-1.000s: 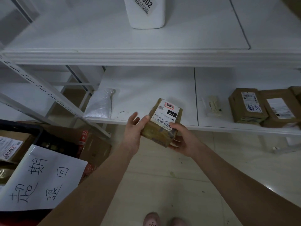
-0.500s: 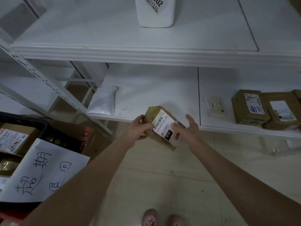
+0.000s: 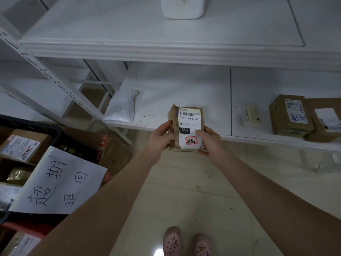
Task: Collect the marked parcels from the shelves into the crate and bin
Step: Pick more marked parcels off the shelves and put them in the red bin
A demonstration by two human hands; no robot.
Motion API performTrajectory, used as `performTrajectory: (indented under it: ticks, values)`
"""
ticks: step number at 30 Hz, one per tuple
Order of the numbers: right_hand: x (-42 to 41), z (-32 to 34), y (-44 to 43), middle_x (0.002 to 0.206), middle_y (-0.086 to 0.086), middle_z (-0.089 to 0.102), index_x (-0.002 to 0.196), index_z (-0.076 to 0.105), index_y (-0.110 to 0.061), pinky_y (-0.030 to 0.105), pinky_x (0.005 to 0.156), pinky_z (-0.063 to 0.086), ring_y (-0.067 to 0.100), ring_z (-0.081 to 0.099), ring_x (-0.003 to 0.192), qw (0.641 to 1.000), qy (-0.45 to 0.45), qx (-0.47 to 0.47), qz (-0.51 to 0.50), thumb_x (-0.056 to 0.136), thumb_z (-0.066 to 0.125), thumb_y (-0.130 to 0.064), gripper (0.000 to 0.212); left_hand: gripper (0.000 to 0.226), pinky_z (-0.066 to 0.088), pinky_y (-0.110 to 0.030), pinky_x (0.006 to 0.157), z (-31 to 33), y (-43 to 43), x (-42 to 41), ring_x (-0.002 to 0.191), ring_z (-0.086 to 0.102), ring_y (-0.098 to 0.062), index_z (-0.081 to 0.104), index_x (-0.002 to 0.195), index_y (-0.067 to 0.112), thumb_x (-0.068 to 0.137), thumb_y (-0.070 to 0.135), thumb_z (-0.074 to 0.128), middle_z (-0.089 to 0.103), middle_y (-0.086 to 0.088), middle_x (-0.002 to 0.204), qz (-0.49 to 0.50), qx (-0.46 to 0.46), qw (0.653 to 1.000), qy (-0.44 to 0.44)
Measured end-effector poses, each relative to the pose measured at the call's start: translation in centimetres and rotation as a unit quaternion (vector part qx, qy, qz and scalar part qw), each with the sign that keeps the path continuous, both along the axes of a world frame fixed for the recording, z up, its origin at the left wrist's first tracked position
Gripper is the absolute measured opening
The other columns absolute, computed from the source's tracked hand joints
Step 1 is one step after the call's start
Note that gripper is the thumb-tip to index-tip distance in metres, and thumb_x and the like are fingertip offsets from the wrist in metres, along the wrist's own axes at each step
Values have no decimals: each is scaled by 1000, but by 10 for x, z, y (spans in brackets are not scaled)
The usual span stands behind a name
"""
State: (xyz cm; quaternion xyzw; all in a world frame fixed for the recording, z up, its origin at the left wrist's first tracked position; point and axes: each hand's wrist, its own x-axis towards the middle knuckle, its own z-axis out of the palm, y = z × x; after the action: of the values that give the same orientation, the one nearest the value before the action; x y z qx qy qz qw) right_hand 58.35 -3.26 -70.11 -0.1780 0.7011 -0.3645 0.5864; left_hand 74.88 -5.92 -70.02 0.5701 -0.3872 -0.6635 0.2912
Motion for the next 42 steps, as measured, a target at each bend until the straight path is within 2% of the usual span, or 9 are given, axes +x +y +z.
performTrajectory:
  ticks: [4,10,14,20,25,28,30,35,42]
  values:
    - [3,0,1,101,-3,66,131,57,-28,19,56,40,2,57,73,998,38,-40,36,88,56,-7,48,72,53,-33,82,2,7,4,114,58,-15,40,145,25,82,-3,60,53,12,137,-11,5,1000,4]
    - [20,5,3,106,-3,65,134,52,-31,22,62,46,8,60,83,989,64,-66,117,85,55,-4,56,83,48,-49,98,8,25,25,123,54,-18,41,142,37,71,6,69,56,16,134,11,20,1000,-6]
    - [47,10,2,119,1,65,135,49,-27,31,80,52,18,62,102,977,90,-86,173,83,57,-7,56,75,49,-47,98,23,42,46,117,57,-17,43,141,38,79,0,64,59,21,123,66,5,998,-6]
    - [119,35,10,110,-2,61,142,40,-29,29,76,51,16,62,90,955,103,-134,245,83,64,-15,65,79,50,-49,96,50,77,109,109,64,-22,44,141,33,71,9,72,65,10,119,167,-24,986,-11]
    - [206,58,29,113,-8,59,138,45,-27,22,70,46,10,57,90,917,100,-211,324,82,68,-15,61,55,57,-22,62,76,118,182,80,70,-2,44,136,30,90,3,58,65,10,111,282,-60,957,-21]
    - [270,65,49,125,-7,59,140,41,-33,34,81,56,11,61,98,884,100,-239,389,80,72,-22,68,54,56,-30,78,89,153,239,101,65,-9,44,140,34,91,19,62,61,10,126,334,-59,938,-70]
    - [313,67,67,128,-3,56,142,36,-37,36,82,57,13,61,103,867,89,-243,426,79,74,-24,75,49,56,-33,79,93,180,278,102,66,-14,47,136,33,91,20,61,63,5,125,384,-57,918,-84]
    - [417,66,121,123,-3,49,141,35,-39,44,90,54,17,55,112,815,68,-259,513,79,74,-27,75,49,57,-25,60,88,249,368,90,69,-16,44,138,23,93,9,55,64,-3,121,492,-58,865,-74]
    - [548,27,181,133,-4,56,146,31,-32,31,86,53,16,56,118,768,60,-233,594,83,71,-13,78,47,59,-32,68,40,327,483,94,70,-20,48,136,18,92,6,57,65,-3,122,575,-28,814,-77]
